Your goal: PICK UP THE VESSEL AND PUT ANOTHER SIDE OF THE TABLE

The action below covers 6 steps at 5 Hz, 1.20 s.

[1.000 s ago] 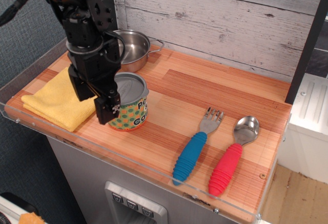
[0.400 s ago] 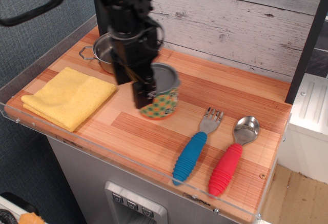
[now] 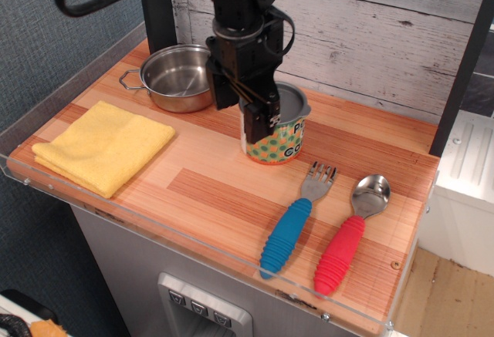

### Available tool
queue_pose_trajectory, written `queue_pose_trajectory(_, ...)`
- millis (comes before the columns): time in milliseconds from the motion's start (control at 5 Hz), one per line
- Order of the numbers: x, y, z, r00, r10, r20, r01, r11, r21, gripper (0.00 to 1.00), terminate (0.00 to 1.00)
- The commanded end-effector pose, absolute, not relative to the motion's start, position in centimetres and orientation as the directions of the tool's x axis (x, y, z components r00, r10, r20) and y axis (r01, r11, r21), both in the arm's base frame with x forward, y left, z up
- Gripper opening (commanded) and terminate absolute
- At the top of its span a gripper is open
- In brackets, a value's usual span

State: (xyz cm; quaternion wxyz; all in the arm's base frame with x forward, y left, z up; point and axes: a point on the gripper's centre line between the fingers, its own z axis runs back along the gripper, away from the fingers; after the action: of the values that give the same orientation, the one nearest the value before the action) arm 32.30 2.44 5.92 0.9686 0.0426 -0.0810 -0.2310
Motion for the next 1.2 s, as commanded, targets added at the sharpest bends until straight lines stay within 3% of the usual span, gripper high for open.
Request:
queue_pose_trajectory(0,34.6,1.5,7.3,0.874,-0.456,0.168,0.433,0.888,0.157,1.00,0.00)
queue_pose_trajectory(400,37.0,-1.1,7.5,0.865,-0.473,0.169,0.452,0.879,0.150,1.00,0.00)
queue_pose_trajectory(1000,38.0,-3.2,7.8,0.858,-0.475,0.197,0.459,0.880,0.122,1.00,0.00)
